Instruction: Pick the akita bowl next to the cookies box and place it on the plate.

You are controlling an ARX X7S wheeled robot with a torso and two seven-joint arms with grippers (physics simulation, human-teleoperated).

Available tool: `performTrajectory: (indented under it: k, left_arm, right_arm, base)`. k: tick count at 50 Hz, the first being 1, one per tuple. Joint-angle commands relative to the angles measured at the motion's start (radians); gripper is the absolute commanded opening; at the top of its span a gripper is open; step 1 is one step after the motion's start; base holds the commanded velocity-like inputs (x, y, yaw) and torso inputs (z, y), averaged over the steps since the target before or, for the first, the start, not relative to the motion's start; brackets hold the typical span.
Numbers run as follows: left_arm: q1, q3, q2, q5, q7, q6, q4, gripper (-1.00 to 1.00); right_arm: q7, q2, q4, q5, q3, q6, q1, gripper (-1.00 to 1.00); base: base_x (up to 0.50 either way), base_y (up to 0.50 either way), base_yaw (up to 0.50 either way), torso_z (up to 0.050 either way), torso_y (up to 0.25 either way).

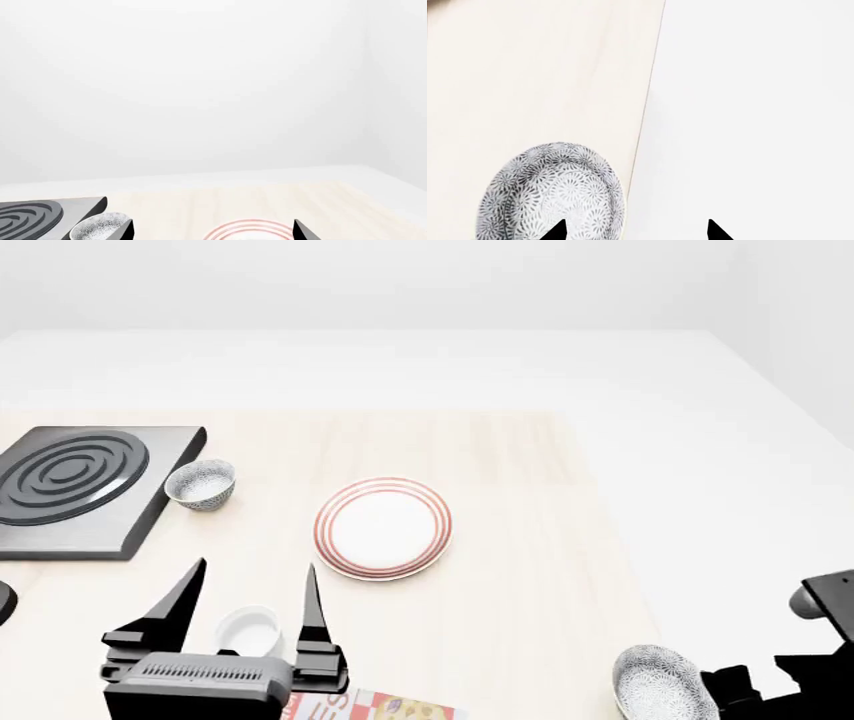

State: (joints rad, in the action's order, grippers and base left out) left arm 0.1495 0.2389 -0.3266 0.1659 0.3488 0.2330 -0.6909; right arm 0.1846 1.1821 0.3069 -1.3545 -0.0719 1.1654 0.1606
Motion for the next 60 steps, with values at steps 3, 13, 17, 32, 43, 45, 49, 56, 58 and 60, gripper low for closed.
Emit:
performTrajectory:
  k: [3,13,17,32,43,45,49,56,58,60]
  left_arm:
    - [-0.001,0.005,-0.005,0.002,0.007,-0.001,0.000,1.00]
    - [-0.003,0.011,-0.007,0.002,0.009,-0.005,0.006,1.00]
    - [-0.003,0.008,-0.009,0.006,0.011,-0.006,0.006,1.00]
    - [-0.006,0.015,-0.013,0.007,0.017,-0.008,0.009,1.00]
    - [-0.004,0.014,-0.018,0.013,0.022,-0.010,0.007,1.00]
    - [-0.005,0.014,-0.018,0.013,0.024,-0.009,0.007,1.00]
    - [-0.006,0.020,-0.018,0.011,0.025,-0.008,0.008,1.00]
    - [-0.007,0.021,-0.021,0.014,0.029,-0.005,0.003,1.00]
    - [-0.007,0.021,-0.022,0.014,0.029,-0.005,0.003,1.00]
    - [-0.007,0.021,-0.022,0.015,0.030,-0.006,0.005,1.00]
  right_arm:
    - [-0.012,-0.030,-0.016,0.044,0.046,-0.018,-0.004,1.00]
    - [-0.020,-0.049,-0.018,0.040,0.059,-0.021,0.001,1.00]
    - [-0.019,-0.057,-0.024,0.042,0.066,-0.022,0.008,1.00]
    - [-0.036,-0.084,-0.061,0.077,0.094,-0.044,0.017,1.00]
    - [-0.054,-0.107,-0.074,0.108,0.126,-0.062,0.019,1.00]
    - [-0.061,-0.111,-0.079,0.117,0.132,-0.068,0.017,1.00]
    - [-0.070,-0.120,-0.086,0.129,0.142,-0.077,0.017,1.00]
    - [-0.086,-0.137,-0.103,0.153,0.163,-0.092,0.019,1.00]
    - [-0.086,-0.138,-0.103,0.154,0.164,-0.093,0.018,1.00]
    - [-0.086,-0.139,-0.105,0.152,0.163,-0.094,0.019,1.00]
  base:
    - [0.00,0.00,0.00,0.000,0.000]
    - [0.00,0.00,0.00,0.000,0.000]
    - [0.00,0.00,0.00,0.000,0.000]
    - [0.00,0.00,0.00,0.000,0.000]
    - [0.00,0.00,0.00,0.000,0.000]
    - [0.00,0.00,0.00,0.000,0.000]
    - [0.00,0.00,0.00,0.000,0.000]
    - [0.00,0.00,0.00,0.000,0.000]
    - [0.00,0.00,0.00,0.000,0.000]
    - [0.00,0.00,0.00,0.000,0.000]
